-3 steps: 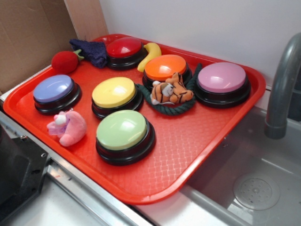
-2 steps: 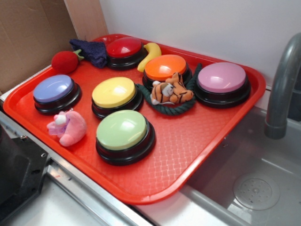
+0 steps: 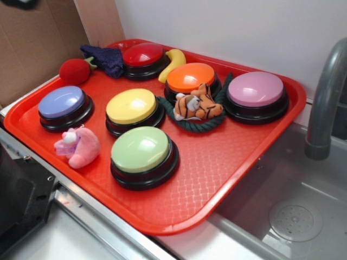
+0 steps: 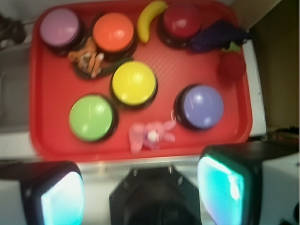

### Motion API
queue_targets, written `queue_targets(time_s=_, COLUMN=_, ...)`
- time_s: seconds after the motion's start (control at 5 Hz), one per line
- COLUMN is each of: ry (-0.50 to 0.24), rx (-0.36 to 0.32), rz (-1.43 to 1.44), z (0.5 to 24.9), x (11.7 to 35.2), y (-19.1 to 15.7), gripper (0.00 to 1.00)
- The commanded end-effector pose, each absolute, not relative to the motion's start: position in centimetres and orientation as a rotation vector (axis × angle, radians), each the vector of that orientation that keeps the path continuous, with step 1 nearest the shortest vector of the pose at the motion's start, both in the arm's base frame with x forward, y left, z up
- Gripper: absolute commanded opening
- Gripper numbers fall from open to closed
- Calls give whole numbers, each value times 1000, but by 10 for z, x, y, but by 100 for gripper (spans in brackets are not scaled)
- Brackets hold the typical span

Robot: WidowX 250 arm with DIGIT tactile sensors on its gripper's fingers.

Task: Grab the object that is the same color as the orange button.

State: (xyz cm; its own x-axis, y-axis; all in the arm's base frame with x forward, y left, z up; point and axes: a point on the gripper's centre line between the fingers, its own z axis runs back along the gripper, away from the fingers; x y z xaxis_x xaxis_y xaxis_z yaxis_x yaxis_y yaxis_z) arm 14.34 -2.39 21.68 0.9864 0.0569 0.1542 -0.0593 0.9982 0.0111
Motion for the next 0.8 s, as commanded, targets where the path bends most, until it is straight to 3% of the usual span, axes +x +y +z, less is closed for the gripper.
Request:
queue_targets(time_s=0.0, ry=-208, rx=87, rz=152, z=174, x=196, y=-52, gripper=100)
queue_targets(time_s=0.4, ry=-255, rx=109, rz=225, z=113, x=250, y=-75, gripper=100)
queue_targets(time_s=0.6, ry=-290, rx=83, rz=207, z=89, x=267, y=-81, gripper=100)
